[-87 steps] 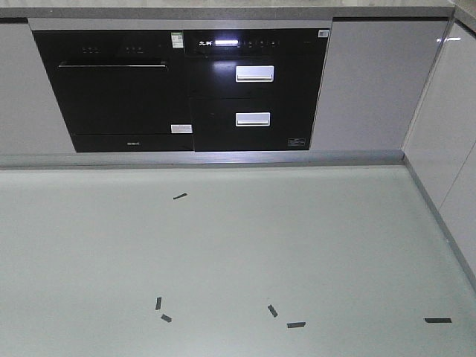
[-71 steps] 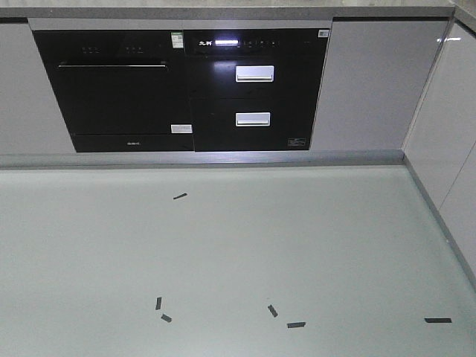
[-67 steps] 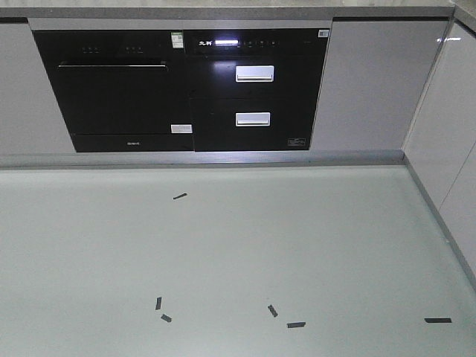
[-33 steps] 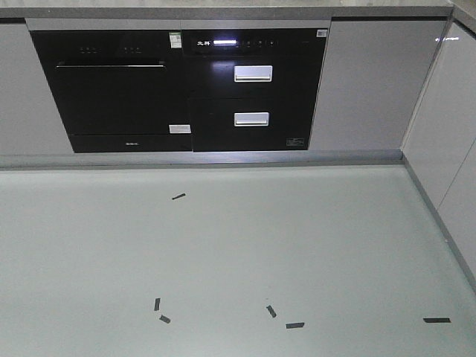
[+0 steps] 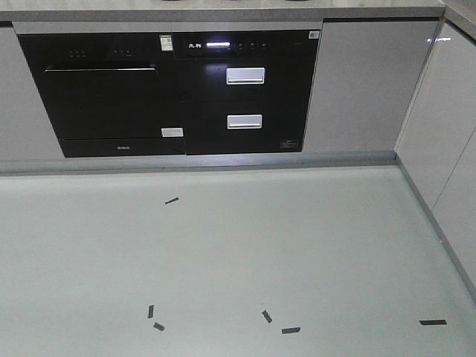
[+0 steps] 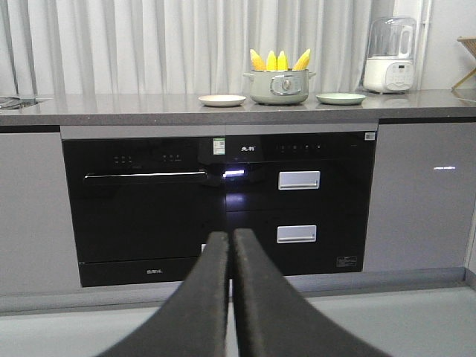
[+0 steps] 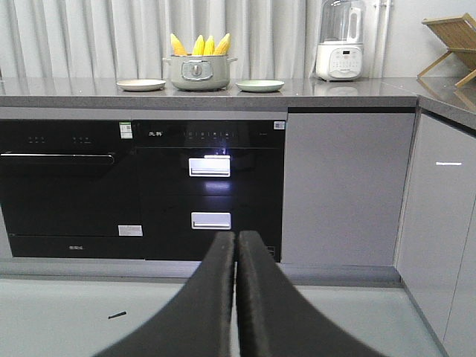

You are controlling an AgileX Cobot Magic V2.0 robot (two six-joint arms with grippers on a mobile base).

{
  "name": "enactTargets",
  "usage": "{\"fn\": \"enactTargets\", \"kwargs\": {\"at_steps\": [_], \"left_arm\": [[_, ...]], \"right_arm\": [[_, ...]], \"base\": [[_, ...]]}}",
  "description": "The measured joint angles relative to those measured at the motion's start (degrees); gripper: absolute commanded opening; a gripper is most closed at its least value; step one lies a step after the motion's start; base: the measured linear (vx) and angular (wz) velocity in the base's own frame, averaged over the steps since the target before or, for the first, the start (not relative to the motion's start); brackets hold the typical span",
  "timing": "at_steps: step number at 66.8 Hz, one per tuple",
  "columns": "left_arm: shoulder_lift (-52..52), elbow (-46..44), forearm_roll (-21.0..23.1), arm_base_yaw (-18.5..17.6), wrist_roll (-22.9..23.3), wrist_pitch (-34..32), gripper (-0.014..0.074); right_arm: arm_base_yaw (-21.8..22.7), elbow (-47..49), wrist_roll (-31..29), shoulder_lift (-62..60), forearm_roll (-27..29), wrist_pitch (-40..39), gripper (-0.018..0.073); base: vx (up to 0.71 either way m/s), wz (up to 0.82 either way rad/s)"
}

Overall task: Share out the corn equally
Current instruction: 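Drive the base toward the counter with the pot and plates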

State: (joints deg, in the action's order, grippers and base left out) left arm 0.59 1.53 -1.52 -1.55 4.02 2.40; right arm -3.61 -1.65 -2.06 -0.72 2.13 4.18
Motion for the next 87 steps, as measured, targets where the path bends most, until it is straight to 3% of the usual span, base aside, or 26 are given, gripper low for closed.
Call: {"fn": "enactTargets", "kwargs": {"at_steps": [87], "left_arm": [[0.0,0.0,0.0,0.0,0.0,0.0,-0.0007]], "right_arm": [[0.0,0.0,0.0,0.0,0.0,0.0,-0.0006]], "base": [[0.13,0.02]]}}
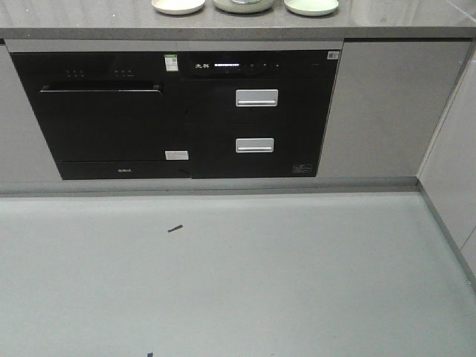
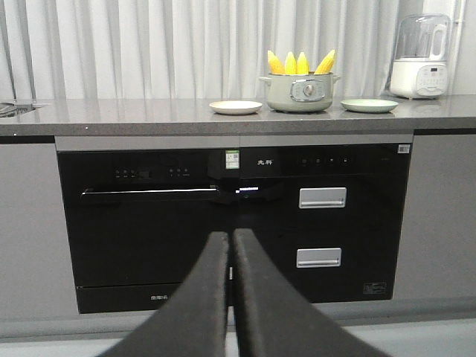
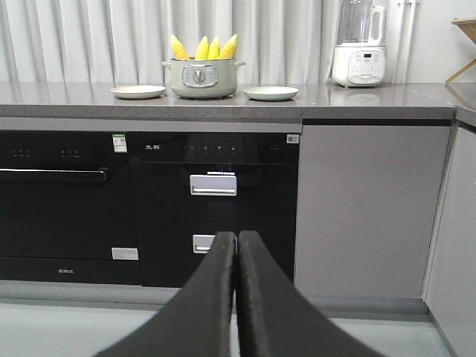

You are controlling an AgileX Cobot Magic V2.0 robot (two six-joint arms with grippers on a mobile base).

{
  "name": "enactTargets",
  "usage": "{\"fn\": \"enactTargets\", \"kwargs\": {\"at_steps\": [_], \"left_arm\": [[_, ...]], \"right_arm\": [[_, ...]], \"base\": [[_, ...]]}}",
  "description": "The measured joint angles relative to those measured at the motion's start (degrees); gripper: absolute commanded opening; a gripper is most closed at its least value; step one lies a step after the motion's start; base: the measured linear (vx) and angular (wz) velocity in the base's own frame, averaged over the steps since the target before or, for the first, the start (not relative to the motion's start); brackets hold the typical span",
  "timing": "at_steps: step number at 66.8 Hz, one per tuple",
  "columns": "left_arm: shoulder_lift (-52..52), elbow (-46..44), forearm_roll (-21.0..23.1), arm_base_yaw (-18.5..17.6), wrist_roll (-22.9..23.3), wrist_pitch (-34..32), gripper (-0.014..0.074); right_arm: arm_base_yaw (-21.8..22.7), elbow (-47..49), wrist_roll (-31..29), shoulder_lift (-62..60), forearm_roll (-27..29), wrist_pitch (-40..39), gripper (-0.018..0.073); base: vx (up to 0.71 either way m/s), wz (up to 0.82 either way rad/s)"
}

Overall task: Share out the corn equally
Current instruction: 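Drive the base toward the counter with the pot and plates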

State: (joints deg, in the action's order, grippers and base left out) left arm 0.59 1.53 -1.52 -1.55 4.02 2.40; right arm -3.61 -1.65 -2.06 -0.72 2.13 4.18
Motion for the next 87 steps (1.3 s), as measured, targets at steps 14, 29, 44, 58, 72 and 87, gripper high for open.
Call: {"fn": "enactTargets", "kwargs": {"at_steps": [14,29,44,58,72,87], "left_arm": [[0.0,0.0,0.0,0.0,0.0,0.0,-0.0007],[0.0,0.0,0.0,0.0,0.0,0.0,-0.0007],[0.0,0.0,0.0,0.0,0.0,0.0,-0.0007],[0.0,0.0,0.0,0.0,0.0,0.0,-0.0007],[0.0,0.0,0.0,0.0,0.0,0.0,-0.0007],[0.0,0.0,0.0,0.0,0.0,0.0,-0.0007]], "right_arm": [[0.0,0.0,0.0,0.0,0.0,0.0,-0.0006],[0.0,0.0,0.0,0.0,0.0,0.0,-0.0006],[0.0,0.0,0.0,0.0,0.0,0.0,-0.0006],[0.0,0.0,0.0,0.0,0.0,0.0,-0.0006],[0.0,0.0,0.0,0.0,0.0,0.0,-0.0006],[0.0,0.0,0.0,0.0,0.0,0.0,-0.0006]], "base": [[0.19,0.01],[0.22,0.03],[0.24,0.04],[0.26,0.03],[0.27,-0.02],[0.25,-0.06]]}}
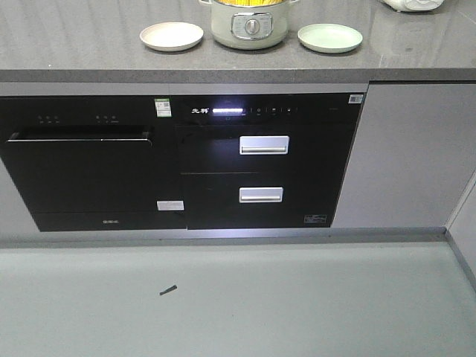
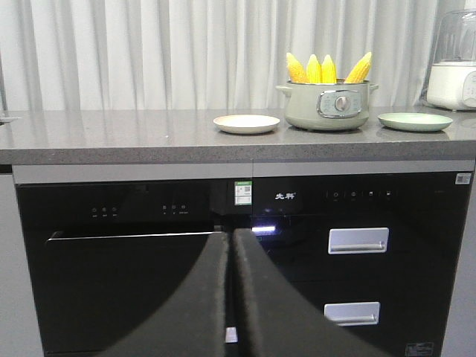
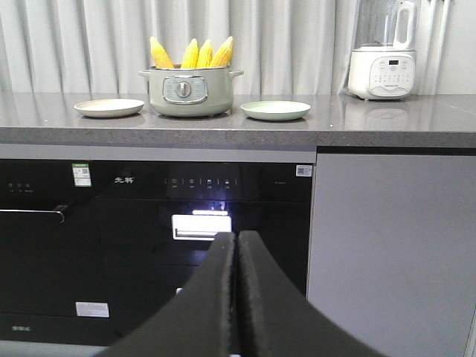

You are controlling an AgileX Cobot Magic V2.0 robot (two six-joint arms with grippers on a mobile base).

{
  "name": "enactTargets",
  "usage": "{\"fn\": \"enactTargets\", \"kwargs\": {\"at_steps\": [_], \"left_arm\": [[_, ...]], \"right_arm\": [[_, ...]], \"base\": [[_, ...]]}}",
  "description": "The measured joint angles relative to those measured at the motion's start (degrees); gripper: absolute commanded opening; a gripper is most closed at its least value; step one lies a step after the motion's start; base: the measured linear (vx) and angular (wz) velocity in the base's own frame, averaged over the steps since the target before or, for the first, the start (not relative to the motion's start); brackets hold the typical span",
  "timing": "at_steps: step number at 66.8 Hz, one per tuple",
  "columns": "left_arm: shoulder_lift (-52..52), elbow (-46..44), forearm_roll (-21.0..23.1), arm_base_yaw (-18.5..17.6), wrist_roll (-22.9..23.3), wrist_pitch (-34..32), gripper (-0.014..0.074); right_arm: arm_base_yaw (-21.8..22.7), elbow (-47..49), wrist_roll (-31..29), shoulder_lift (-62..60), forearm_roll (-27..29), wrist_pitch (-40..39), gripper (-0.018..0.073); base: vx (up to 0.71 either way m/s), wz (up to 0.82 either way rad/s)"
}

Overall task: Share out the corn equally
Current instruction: 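Drive the base toward the counter with the pot and plates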

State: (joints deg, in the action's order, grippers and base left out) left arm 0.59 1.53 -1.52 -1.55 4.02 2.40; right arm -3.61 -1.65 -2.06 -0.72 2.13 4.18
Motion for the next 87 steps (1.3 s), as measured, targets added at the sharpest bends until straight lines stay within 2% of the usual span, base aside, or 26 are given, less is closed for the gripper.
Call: {"fn": "enactTargets", "kwargs": {"at_steps": [87], "left_arm": [[0.0,0.0,0.0,0.0,0.0,0.0,-0.0007]], "right_arm": [[0.0,0.0,0.0,0.0,0.0,0.0,-0.0006]], "base": [[0.19,-0.08]]}}
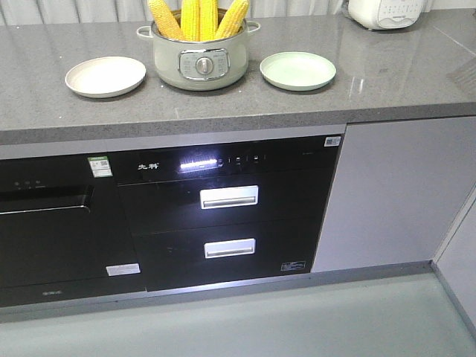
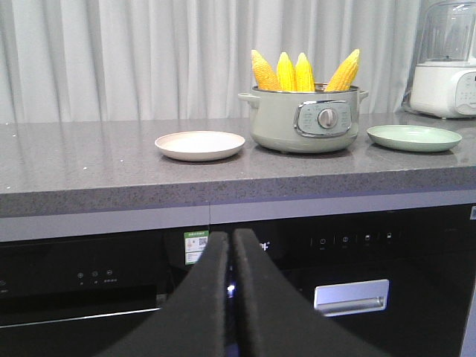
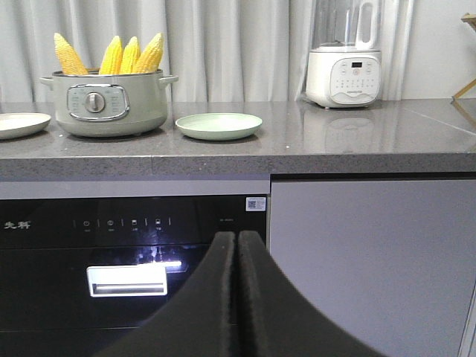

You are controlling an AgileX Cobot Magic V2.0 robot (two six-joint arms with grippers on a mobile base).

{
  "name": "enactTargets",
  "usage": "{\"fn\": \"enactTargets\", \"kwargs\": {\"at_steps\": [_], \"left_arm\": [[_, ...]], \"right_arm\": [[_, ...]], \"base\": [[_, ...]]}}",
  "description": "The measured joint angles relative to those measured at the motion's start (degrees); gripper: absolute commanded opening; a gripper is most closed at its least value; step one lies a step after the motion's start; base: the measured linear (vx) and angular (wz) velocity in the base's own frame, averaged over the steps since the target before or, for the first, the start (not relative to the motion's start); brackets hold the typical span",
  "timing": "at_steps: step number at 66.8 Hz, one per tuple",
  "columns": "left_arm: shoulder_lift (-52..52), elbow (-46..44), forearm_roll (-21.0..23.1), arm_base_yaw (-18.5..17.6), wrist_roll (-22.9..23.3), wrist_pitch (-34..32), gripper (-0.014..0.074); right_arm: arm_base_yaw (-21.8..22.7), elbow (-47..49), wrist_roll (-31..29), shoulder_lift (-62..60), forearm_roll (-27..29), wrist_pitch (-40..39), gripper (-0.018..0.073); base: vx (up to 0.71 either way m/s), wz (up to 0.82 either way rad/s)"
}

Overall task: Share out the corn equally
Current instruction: 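Drive the base toward the counter with the pot and plates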

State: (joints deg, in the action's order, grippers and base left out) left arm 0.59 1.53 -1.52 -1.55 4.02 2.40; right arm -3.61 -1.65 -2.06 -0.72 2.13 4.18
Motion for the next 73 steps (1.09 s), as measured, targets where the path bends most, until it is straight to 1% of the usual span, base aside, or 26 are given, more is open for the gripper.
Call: {"fn": "enactTargets", "kwargs": {"at_steps": [25,73], "left_arm": [[0.0,0.0,0.0,0.0,0.0,0.0,-0.0007],[0.0,0.0,0.0,0.0,0.0,0.0,-0.0007]], "right_arm": [[0.0,0.0,0.0,0.0,0.0,0.0,-0.0006],[0.0,0.0,0.0,0.0,0.0,0.0,-0.0006]], "base": [[0.14,-0.04],[0.12,0.05]]}}
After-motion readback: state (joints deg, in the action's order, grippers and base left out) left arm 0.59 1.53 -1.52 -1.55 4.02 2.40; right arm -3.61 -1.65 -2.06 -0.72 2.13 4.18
